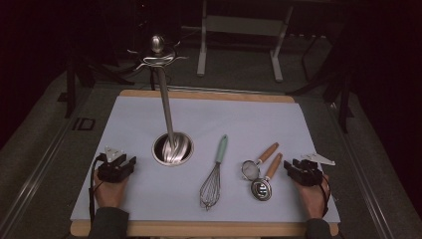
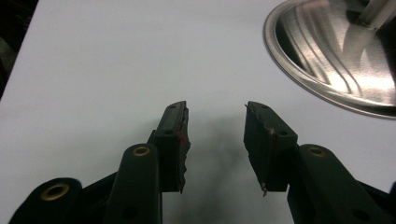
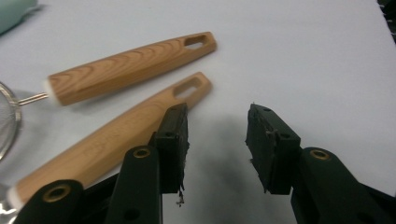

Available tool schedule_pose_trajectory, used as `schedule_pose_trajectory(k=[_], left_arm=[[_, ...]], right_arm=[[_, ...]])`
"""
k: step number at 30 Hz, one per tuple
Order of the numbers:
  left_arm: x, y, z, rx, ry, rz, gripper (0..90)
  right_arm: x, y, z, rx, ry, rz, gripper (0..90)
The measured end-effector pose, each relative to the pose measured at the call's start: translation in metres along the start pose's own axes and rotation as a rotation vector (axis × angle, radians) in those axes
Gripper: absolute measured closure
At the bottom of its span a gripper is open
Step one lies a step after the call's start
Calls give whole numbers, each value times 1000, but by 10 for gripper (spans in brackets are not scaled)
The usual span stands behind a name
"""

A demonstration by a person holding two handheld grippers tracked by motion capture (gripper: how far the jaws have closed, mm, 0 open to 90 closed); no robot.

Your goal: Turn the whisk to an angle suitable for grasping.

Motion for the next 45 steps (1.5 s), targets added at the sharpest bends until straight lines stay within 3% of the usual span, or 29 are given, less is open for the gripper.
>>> schedule_pose_trajectory(k=[3,8,13,17,18,23,24,28,31,36,45], left_arm=[[0,0,-1,-13,2,-4,610],[0,0,-4,-18,39,-8,613],[1,-1,-3,-18,17,-18,619],[1,-1,-1,-17,1,-19,619],[1,-1,-1,-18,-1,-21,619],[3,-3,0,-19,-16,-42,614],[3,-3,-1,-20,-15,-46,614],[3,-3,-1,-23,-10,-44,613],[3,-3,-1,-24,-9,-48,610],[3,-4,-2,-28,-2,-52,608],[3,-3,-3,-30,5,-45,619]], right_arm=[[3,-1,6,17,1,6,576],[8,-3,17,63,4,22,590],[14,-6,32,102,-8,33,598],[17,-8,49,156,-4,49,616],[17,-8,58,181,-5,60,616],[21,-8,75,212,-32,78,607],[24,-9,85,237,-18,79,605],[28,-10,93,254,-26,82,605],[37,-11,112,292,-31,74,582],[45,-4,131,324,-68,95,572],[46,18,158,356,-77,160,527]])
Point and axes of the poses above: each handheld gripper's, and its own axes: y roughly forward along the jaws, x roughly out of its top, z roughly to its left, the point moved 10 cm from there along y, roughly forward along the jaws, and after that the axes turned 14 degrees about -z, right-handed, at the moved point
